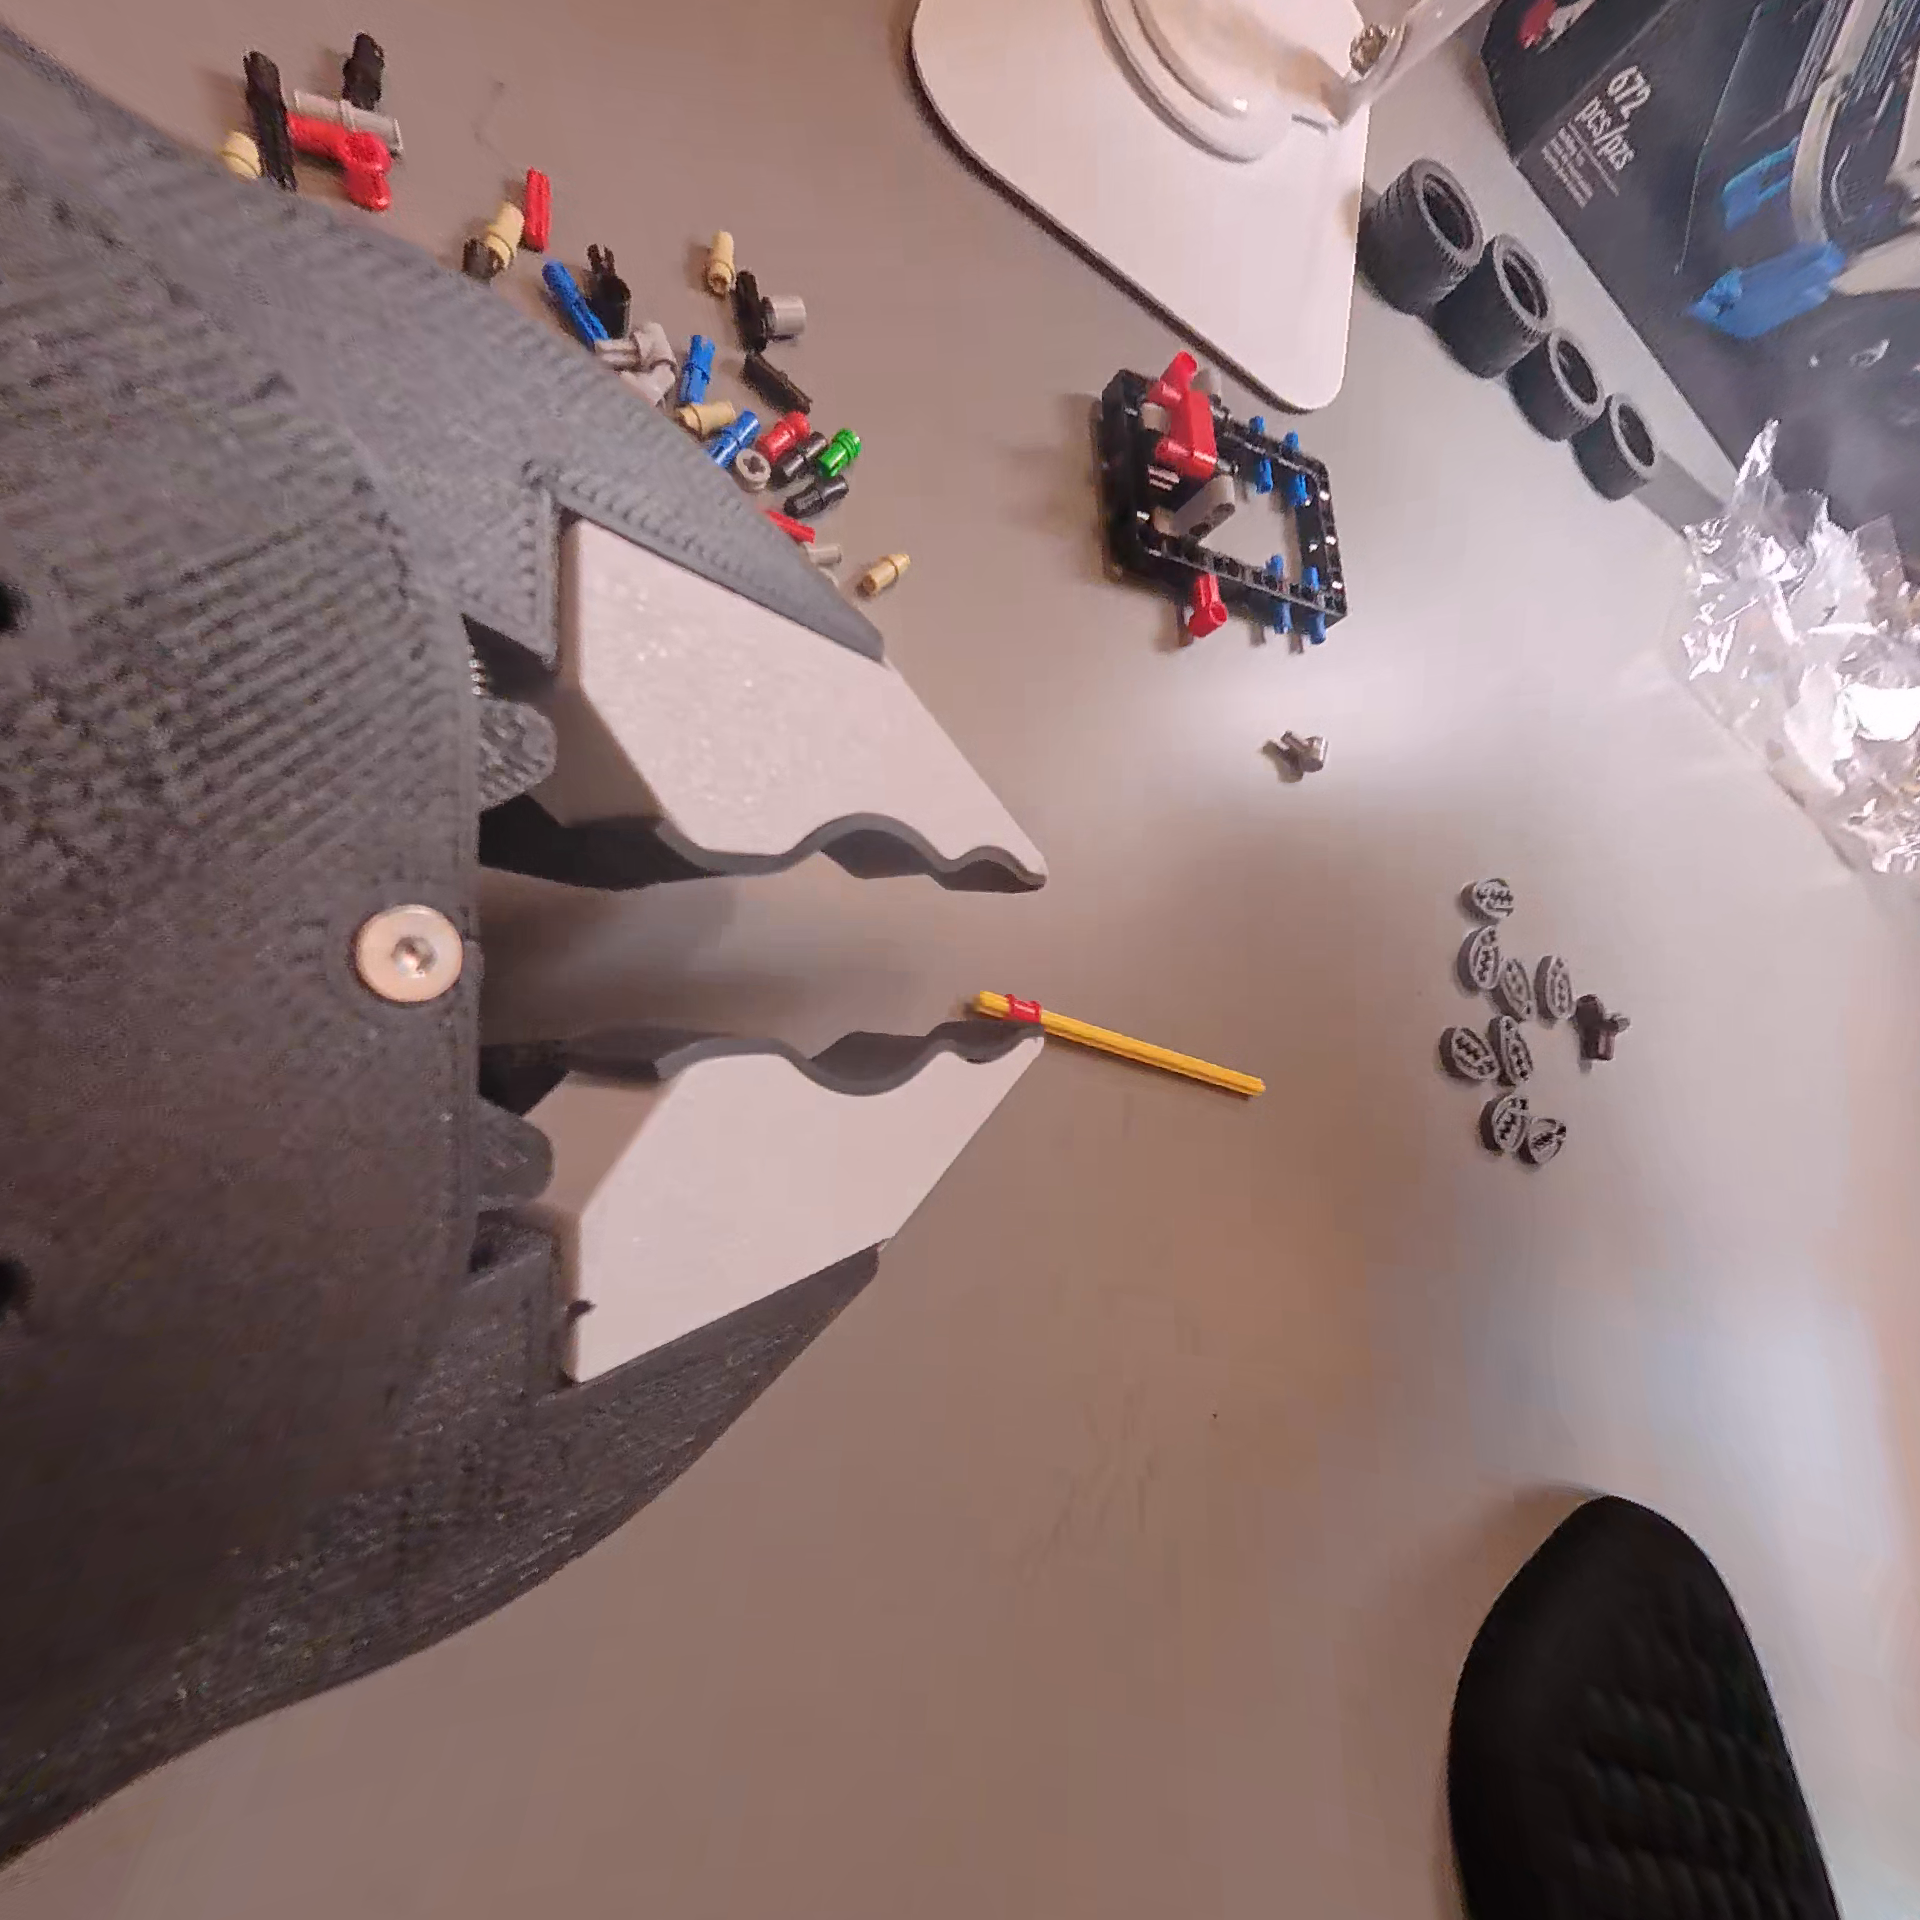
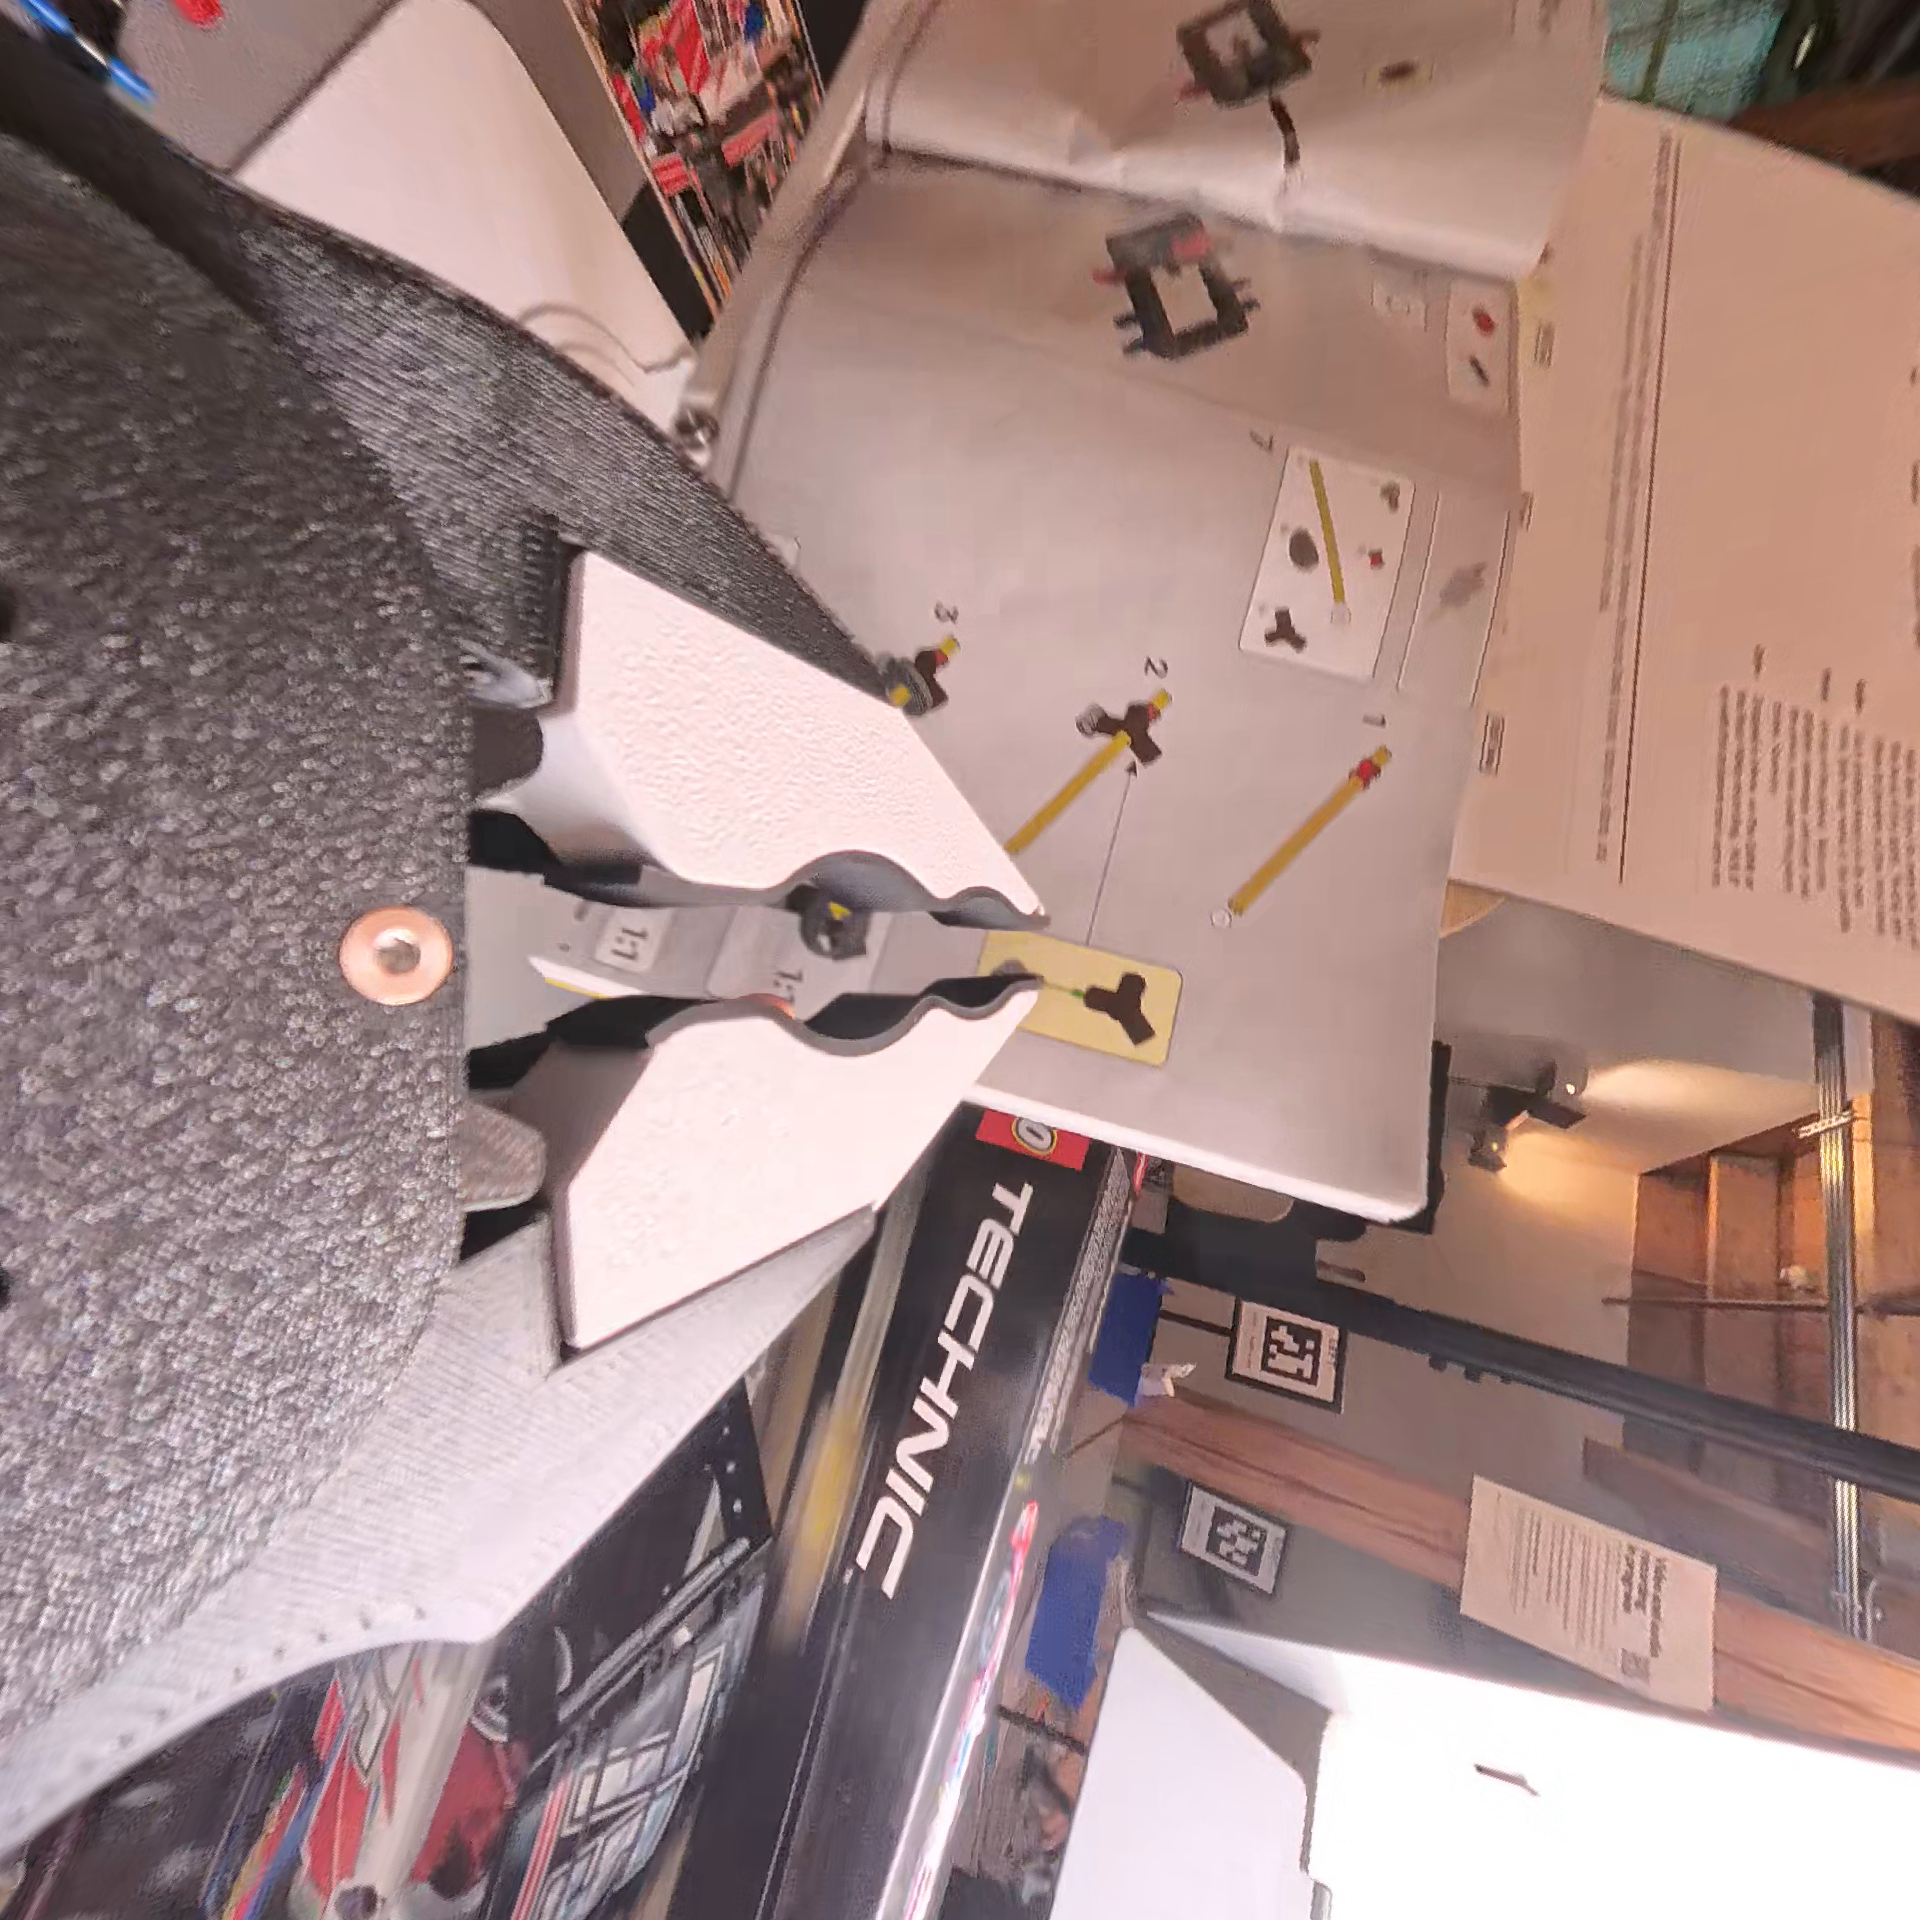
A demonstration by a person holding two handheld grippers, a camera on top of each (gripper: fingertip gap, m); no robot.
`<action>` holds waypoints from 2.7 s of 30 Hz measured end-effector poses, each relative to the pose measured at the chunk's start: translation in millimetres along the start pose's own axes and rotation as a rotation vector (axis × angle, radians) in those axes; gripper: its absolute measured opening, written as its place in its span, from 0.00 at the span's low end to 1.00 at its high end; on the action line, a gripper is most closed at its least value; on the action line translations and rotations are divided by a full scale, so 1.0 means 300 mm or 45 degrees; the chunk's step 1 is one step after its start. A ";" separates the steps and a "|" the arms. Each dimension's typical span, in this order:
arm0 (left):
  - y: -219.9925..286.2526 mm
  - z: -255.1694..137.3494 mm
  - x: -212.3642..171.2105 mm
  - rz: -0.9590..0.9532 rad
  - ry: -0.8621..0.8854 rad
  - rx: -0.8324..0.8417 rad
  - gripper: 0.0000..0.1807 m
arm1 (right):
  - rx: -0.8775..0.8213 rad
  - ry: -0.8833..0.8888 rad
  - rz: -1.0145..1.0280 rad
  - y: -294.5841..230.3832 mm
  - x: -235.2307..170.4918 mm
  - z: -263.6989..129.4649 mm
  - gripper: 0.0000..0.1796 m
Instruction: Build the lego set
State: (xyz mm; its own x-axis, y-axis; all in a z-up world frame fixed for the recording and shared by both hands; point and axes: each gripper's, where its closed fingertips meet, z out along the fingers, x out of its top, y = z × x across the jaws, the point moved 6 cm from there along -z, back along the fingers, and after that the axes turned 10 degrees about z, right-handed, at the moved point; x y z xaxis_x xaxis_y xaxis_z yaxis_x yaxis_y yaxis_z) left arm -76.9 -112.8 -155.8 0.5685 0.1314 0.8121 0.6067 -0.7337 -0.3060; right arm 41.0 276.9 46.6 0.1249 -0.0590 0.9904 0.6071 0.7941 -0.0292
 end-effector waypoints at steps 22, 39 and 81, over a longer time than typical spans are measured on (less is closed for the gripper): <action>-0.128 -0.139 0.077 -0.216 0.388 0.383 0.20 | 0.441 -0.466 -0.114 -0.170 -0.182 -0.210 0.04; -0.103 -0.086 0.071 -0.246 0.305 0.327 0.17 | 0.643 -1.407 -0.223 -0.213 -0.614 -0.830 0.12; 0.057 -0.086 0.265 0.066 0.569 0.314 0.13 | 1.002 -0.444 1.658 -0.877 -0.392 -0.775 0.03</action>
State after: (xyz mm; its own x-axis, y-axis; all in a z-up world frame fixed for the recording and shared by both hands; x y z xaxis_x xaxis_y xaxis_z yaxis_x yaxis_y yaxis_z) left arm -35.8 -132.2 -83.6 0.3406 -0.2386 0.9094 0.7279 -0.5454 -0.4157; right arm 48.9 -65.9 -93.7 -0.0309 0.9454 0.3245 -0.3328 0.2964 -0.8952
